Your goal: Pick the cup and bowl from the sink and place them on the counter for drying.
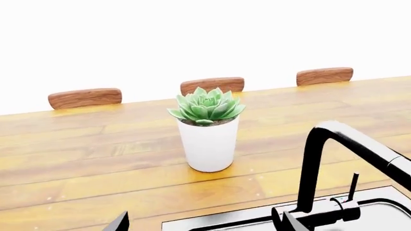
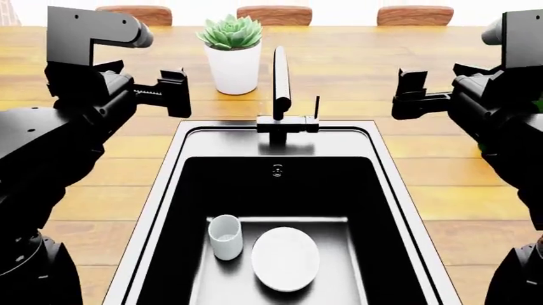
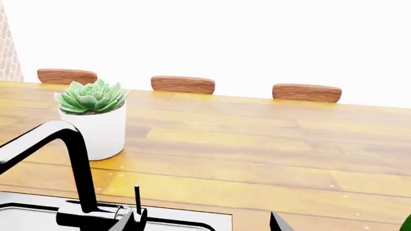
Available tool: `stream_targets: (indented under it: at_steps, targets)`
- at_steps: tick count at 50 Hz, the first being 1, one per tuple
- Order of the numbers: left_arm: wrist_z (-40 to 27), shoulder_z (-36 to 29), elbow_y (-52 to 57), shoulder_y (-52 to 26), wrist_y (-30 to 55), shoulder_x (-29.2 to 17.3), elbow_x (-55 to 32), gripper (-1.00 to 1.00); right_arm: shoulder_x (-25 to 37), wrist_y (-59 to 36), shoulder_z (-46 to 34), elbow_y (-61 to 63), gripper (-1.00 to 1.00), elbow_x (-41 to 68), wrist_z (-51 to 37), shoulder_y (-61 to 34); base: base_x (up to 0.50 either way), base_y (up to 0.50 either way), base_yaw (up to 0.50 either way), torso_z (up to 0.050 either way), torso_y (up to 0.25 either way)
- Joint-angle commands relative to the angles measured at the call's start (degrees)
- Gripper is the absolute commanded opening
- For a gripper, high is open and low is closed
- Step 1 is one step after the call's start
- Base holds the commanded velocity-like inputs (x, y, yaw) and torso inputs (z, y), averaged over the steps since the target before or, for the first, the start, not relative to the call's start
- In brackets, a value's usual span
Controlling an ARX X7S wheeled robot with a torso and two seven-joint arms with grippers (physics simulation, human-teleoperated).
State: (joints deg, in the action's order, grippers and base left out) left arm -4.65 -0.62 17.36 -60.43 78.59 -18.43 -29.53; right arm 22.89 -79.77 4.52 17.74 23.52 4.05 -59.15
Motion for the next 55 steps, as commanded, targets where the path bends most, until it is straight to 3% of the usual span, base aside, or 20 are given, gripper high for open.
stream_targets:
  at_steps: [1, 9, 13, 19, 30, 31, 37, 40, 46, 51, 52, 53, 55]
  targets:
    - [-0.4, 0.7, -0.4, 1.2, -0.4, 0.3, 0.1, 1.0, -0.5, -0.8, -1.1, -0.4, 1.0, 0.3, 0.5, 0.4, 0.0, 0.0, 0.0, 0.0, 0.0]
    - [-0.5, 0.1, -1.7, 1.7, -2.1, 0.7, 0.5, 1.0, 0.4, -9.6, -9.5, 0.9, 1.0, 5.9, 5.1, -1.0, 0.0, 0.0, 0.0, 0.0, 0.0]
    - [-0.3, 1.5, 0.1, 2.3, -0.5, -0.4, -0.6, 1.0, 2.2, -10.2, -11.6, -1.0, 1.0, 22.1, -4.4, -1.1, 0.0, 0.0, 0.0, 0.0, 0.0]
    - [0.0, 3.5, 2.4, 3.9, 0.9, -1.4, -1.9, 1.0, 2.9, -9.7, -14.7, -3.6, 1.0, 34.5, -12.6, -1.9, 0.0, 0.0, 0.0, 0.0, 0.0]
    - [0.2, 6.2, 4.9, 4.7, 3.3, -3.2, -3.7, 1.0, 3.3, -7.7, -21.3, -5.0, 1.0, 36.9, -12.3, -0.8, 0.0, 0.0, 0.0, 0.0, 0.0]
    - [0.0, 5.5, 4.3, 4.8, 2.5, -2.8, -3.3, 1.0, 4.8, -4.6, -25.2, -3.7, 1.0, 34.1, -10.6, -1.1, 0.0, 0.0, 0.0, 0.0, 0.0]
    - [-0.9, 1.9, 0.0, 5.4, -2.8, -0.5, -0.7, 1.0, 3.2, -6.9, -24.4, -5.2, 1.0, 35.8, -13.5, 1.2, 0.0, 0.0, 0.0, 0.0, 0.0]
    - [-1.0, 2.7, 0.9, 5.9, -2.1, -0.7, -1.2, 1.0, 4.7, -2.7, -30.6, -5.3, 1.0, 32.4, -9.8, 1.6, 0.0, 0.0, 0.0, 0.0, 0.0]
    - [-0.8, 3.1, 1.2, 6.8, -2.3, -1.2, -1.5, 1.0, 1.9, -0.7, -33.8, -12.9, 1.0, 31.2, -6.3, 0.1, 0.0, 0.0, 0.0, 0.0, 0.0]
    - [-0.2, 6.2, 4.4, 8.3, 0.3, -3.2, -3.5, 1.0, 1.3, 2.7, -42.9, -18.5, 1.0, 27.7, 2.4, -3.3, 0.0, 0.0, 0.0, 0.0, 0.0]
    - [-0.3, 5.8, 4.1, 8.4, -0.2, -3.0, -3.2, 1.0, 2.3, 4.8, -47.1, -17.7, 1.0, 25.5, 5.2, -3.9, 0.0, 0.0, 0.0, 0.0, 0.0]
    - [-1.0, 3.1, 1.4, 8.2, -3.0, -1.4, -1.4, 1.0, 1.4, 4.8, -47.0, -20.2, 1.0, 25.4, 5.5, -4.1, 0.0, 0.0, 0.0, 0.0, 0.0]
    - [-0.8, 4.0, 2.5, 8.4, -2.1, -2.1, -2.1, 1.0, 0.4, 6.0, -48.9, -23.6, 1.0, 24.1, 7.5, -5.2, 0.0, 0.0, 0.0, 0.0, 0.0]
